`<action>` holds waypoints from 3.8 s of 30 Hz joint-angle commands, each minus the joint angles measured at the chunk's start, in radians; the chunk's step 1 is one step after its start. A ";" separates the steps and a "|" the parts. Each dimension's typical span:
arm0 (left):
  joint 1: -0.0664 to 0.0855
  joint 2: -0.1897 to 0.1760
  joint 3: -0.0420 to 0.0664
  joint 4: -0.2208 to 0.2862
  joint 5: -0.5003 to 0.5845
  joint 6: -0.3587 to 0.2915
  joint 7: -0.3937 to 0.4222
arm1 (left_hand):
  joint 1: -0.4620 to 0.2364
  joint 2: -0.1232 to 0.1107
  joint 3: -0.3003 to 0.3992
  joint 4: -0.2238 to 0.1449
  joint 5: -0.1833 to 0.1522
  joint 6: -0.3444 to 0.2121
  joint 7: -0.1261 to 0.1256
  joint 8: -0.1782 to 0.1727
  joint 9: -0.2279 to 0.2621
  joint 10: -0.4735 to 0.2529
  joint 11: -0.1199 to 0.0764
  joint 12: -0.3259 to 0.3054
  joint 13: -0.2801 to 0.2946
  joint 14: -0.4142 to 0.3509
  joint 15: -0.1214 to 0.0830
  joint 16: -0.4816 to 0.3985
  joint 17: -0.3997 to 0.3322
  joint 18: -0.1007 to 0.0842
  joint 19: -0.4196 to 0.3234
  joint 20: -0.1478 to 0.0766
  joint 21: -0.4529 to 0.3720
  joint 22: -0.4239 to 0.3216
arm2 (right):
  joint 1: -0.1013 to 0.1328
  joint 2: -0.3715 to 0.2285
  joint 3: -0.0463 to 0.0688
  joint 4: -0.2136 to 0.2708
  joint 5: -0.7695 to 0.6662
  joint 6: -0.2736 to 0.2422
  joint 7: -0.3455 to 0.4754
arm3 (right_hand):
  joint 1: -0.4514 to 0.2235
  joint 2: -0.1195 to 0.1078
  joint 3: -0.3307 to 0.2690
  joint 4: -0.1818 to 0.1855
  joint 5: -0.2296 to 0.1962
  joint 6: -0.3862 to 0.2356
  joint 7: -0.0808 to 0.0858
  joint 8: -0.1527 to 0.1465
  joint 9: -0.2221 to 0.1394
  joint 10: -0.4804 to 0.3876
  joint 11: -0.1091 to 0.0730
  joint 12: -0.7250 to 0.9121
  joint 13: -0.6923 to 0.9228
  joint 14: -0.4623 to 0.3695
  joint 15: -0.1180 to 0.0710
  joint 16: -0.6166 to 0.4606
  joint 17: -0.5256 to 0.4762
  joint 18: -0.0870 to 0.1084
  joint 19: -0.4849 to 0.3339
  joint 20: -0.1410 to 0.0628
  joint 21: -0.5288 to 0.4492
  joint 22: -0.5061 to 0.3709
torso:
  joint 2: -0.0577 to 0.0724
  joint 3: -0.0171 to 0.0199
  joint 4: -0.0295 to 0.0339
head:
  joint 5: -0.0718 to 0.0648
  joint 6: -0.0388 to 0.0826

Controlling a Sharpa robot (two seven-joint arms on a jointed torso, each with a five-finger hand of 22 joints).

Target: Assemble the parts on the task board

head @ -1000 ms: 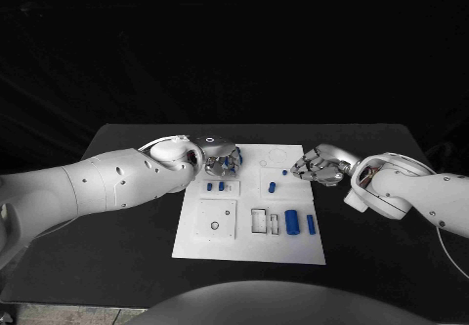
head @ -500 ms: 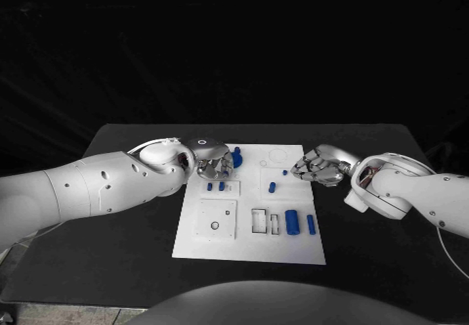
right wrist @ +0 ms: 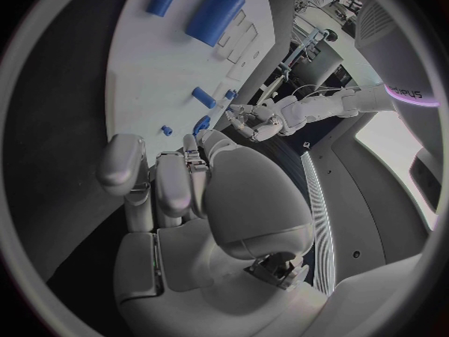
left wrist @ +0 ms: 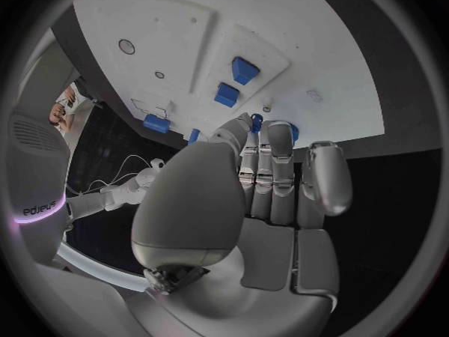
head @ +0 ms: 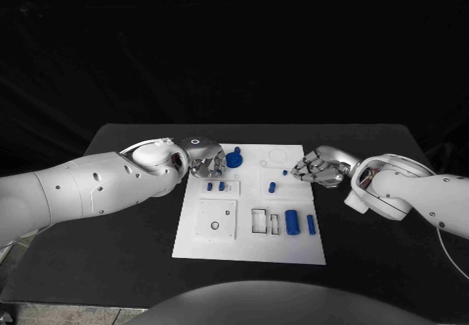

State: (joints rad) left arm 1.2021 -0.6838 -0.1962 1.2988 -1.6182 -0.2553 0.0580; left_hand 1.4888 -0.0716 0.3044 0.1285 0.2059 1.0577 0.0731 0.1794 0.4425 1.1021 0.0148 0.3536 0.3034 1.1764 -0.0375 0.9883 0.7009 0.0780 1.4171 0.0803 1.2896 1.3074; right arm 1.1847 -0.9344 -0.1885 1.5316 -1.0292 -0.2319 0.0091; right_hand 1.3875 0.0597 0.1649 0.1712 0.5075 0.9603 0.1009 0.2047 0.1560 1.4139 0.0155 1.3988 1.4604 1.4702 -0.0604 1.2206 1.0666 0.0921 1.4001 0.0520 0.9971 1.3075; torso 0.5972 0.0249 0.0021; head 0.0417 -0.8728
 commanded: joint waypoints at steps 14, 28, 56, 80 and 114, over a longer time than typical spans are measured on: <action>0.001 -0.016 0.000 0.002 -0.010 -0.034 -0.014 | 0.009 -0.002 0.004 -0.006 -0.008 0.013 0.000 0.010 0.001 0.016 0.001 -0.005 0.002 0.006 0.001 -0.009 -0.006 -0.015 0.007 -0.003 -0.001 0.180 | -0.009 0.002 0.000 -0.005 0.002 0.014 -0.001 | 0.010 0.002 0.007 0.001 0.003 0.007 -0.003 -0.005 -0.002 -0.005 -0.003 -0.004 -0.183 0.013 0.003 -0.004 -0.001 0.015 -0.009 -0.001 -0.004 0.102 | 0.000 0.0009 0.0005 | 0.002 0.000; -0.001 0.004 -0.001 -0.017 -0.010 -0.023 -0.009 | 0.009 -0.002 0.006 -0.007 -0.009 0.014 0.000 0.010 0.001 0.020 0.000 -0.005 0.002 0.007 0.001 -0.009 -0.007 -0.015 0.008 -0.003 0.000 0.180 | -0.012 -0.002 0.000 -0.006 0.002 -0.001 0.012 | 0.012 0.001 0.012 -0.003 0.007 0.009 -0.003 -0.004 -0.002 -0.005 -0.003 -0.003 -0.182 0.013 0.002 -0.002 0.001 0.015 -0.008 -0.001 -0.003 0.103 | 0.000 0.0008 -0.0004 | -0.001 0.000; -0.007 0.035 -0.002 -0.045 0.001 0.001 -0.001 | 0.007 -0.006 0.010 -0.007 -0.012 0.021 0.000 0.012 0.000 0.036 -0.001 -0.002 0.008 0.009 0.001 -0.012 -0.011 -0.015 0.008 -0.004 0.000 0.181 | -0.014 0.001 0.000 -0.005 0.012 0.000 0.016 | 0.014 0.000 0.016 -0.006 0.014 0.010 -0.003 -0.004 -0.002 -0.005 -0.003 -0.004 -0.183 0.013 0.002 -0.002 0.001 0.015 -0.009 -0.002 -0.005 0.103 | 0.000 0.0007 -0.0003 | -0.001 0.000; -0.008 0.033 -0.005 -0.048 0.002 0.030 -0.012 | 0.007 -0.006 0.011 -0.008 -0.011 0.024 0.000 0.014 0.001 0.038 -0.001 -0.001 0.009 0.008 0.001 -0.014 -0.014 -0.015 0.007 -0.004 -0.002 0.180 | -0.016 0.001 0.000 -0.008 0.016 0.006 0.015 | 0.014 0.000 0.016 -0.006 0.014 0.010 -0.003 -0.004 -0.002 -0.005 -0.003 -0.004 -0.183 0.013 0.002 -0.002 0.001 0.015 -0.009 -0.002 -0.005 0.103 | 0.000 0.0007 0.0002 | -0.001 0.000; -0.014 0.044 -0.012 -0.060 -0.003 0.049 -0.025 | 0.007 -0.009 0.013 -0.010 -0.011 0.022 -0.002 0.011 -0.001 0.037 -0.002 -0.004 0.011 0.003 0.000 -0.022 -0.024 -0.014 0.004 -0.005 -0.009 0.178 | -0.017 0.003 0.000 -0.008 0.018 0.010 0.015 | 0.014 0.000 0.019 -0.008 0.017 0.010 -0.003 -0.005 -0.002 -0.006 -0.003 -0.005 -0.184 0.013 0.002 -0.003 0.000 0.015 -0.009 -0.002 -0.007 0.103 | 0.000 0.0009 -0.0002 | -0.001 0.000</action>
State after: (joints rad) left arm 1.1914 -0.6421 -0.2063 1.2408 -1.6175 -0.2293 0.0416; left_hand 1.4894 -0.0791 0.3122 0.1206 0.1934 1.0792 0.0728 0.1899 0.4431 1.1347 0.0109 0.3479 0.3138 1.1764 -0.0373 0.9717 0.6777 0.0781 1.4206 0.0768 1.2857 1.3074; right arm 1.1687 -0.9320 -0.1884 1.5245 -1.0129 -0.2306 0.0178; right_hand 1.3952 0.0599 0.1787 0.1629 0.5210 0.9632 0.0978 0.2047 0.1554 1.4104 0.0190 1.3978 1.4602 1.4702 -0.0604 1.2206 1.0667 0.0921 1.3964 0.0483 0.9971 1.3073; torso 0.5974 0.0255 0.0018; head 0.0411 -0.8728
